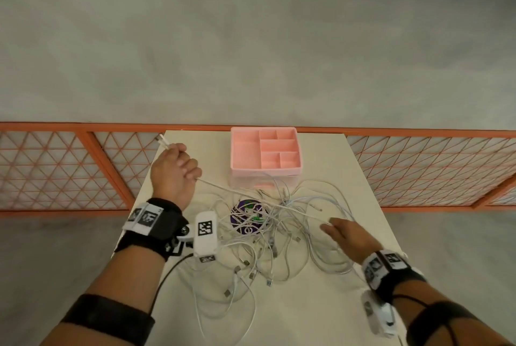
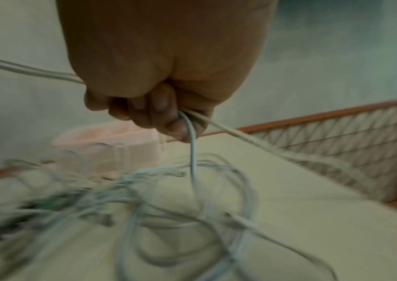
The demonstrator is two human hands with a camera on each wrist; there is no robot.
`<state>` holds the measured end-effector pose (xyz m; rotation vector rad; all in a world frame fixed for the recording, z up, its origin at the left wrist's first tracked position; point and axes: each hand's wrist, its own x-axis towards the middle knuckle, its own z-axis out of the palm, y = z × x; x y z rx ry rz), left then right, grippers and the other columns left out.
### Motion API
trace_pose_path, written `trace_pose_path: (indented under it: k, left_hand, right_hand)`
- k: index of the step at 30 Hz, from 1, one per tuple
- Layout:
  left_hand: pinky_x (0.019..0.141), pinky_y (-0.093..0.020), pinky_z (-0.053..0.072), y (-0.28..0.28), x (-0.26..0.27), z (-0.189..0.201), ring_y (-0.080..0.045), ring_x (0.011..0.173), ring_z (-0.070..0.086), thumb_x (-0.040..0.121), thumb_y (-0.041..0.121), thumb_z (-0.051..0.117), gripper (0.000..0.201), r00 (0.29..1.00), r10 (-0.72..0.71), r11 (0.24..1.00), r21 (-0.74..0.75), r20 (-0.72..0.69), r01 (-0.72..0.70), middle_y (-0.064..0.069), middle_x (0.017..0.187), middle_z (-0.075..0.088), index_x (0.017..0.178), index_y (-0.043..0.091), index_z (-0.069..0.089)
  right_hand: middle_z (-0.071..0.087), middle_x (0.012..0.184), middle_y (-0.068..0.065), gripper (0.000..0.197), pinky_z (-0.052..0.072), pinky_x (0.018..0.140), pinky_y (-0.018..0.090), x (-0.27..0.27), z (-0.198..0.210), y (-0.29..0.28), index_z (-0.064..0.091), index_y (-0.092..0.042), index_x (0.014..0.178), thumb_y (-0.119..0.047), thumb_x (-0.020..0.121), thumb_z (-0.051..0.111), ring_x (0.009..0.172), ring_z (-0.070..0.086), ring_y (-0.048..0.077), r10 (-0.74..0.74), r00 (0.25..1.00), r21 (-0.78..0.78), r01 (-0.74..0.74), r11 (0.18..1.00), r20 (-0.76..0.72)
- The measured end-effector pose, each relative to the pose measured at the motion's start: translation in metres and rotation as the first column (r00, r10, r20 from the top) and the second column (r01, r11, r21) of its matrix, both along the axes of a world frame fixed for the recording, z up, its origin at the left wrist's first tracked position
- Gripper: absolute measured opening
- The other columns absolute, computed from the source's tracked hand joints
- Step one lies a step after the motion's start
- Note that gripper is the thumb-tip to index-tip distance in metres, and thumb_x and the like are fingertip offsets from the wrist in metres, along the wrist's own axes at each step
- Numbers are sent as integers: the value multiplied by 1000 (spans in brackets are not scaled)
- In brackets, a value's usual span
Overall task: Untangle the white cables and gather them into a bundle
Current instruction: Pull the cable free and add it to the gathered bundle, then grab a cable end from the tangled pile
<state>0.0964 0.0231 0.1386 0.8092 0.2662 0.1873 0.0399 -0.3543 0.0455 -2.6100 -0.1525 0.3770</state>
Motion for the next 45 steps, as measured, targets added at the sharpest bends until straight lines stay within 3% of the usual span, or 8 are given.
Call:
trace_pose_path:
  k: [10, 16, 20, 23, 27, 33, 41, 45]
  left_hand:
    - [35, -16, 21, -13, -21, -39, -5, 38, 25, 107, 18, 33, 34, 978, -79, 984, 141, -194, 107, 8, 48, 33, 80, 13, 52]
    - [39, -21, 27, -58, -49, -58, -8, 42, 28, 108, 17, 36, 31, 933, -264, 949, 105, -244, 296, 5, 52, 33, 83, 10, 52]
    - [59, -34, 43, -77, -64, -65, -18, 52, 44, 108, 14, 35, 31, 906, -329, 919, 132, -264, 372, -5, 59, 43, 85, 5, 54]
    - [70, -42, 51, -83, -69, -72, -26, 61, 54, 108, 14, 36, 32, 886, -360, 903, 128, -291, 409, -10, 64, 52, 87, 2, 58]
    - [67, -41, 57, -86, -71, -79, -27, 61, 59, 108, 16, 36, 31, 857, -385, 883, 134, -344, 450, -11, 65, 54, 91, 2, 57]
    - [63, -41, 57, -84, -72, -88, -23, 51, 52, 108, 18, 38, 29, 830, -377, 867, 159, -412, 473, -9, 63, 49, 90, 3, 55]
    - [59, -37, 54, -75, -76, -90, -21, 48, 49, 108, 17, 39, 30, 842, -337, 874, 191, -421, 446, -8, 59, 48, 88, 3, 56]
    - [54, -34, 51, -77, -72, -89, -18, 45, 45, 108, 15, 40, 29, 842, -338, 871, 198, -421, 449, -7, 57, 46, 87, 3, 56]
  right_hand:
    - [59, 81, -5, 35, 48, 94, 42, -32, 6, -167, 57, -29, 97, -46, 103, 27, 87, 61, 22, -386, 918, -534, 372, 759, 91]
    - [52, 126, 12, 19, 36, 104, 49, -75, -20, -171, 53, -33, 96, -33, 100, 34, 120, 46, 37, -642, 743, -497, 637, 589, 190]
    - [43, 136, 6, 38, 35, 111, 41, -106, -53, -160, 50, -31, 127, -39, 99, 26, 126, 43, 29, -660, 750, -512, 586, 627, 50]
    - [37, 143, 1, 38, 34, 111, 32, -102, -44, -136, 40, -27, 140, -22, 104, 29, 131, 38, 21, -684, 727, -542, 548, 637, -68]
    - [45, 137, 15, 43, 39, 104, 46, -60, -33, -115, 52, -17, 131, -6, 90, 46, 125, 41, 36, -678, 733, -332, 626, 706, -59]
    - [64, 126, 1, 28, 39, 95, 21, 22, -4, 0, 68, -18, 116, -11, 95, 51, 114, 60, 21, -169, 986, -19, 169, 985, -10]
    - [55, 138, 10, 35, 41, 103, 29, 27, -59, 94, 56, -12, 133, -19, 101, 42, 125, 54, 27, 31, 956, -203, -94, 975, -293]
    - [64, 125, 10, 26, 41, 88, 23, 19, -68, 87, 63, -17, 113, -17, 101, 41, 117, 59, 26, 25, 969, -165, -67, 984, -246]
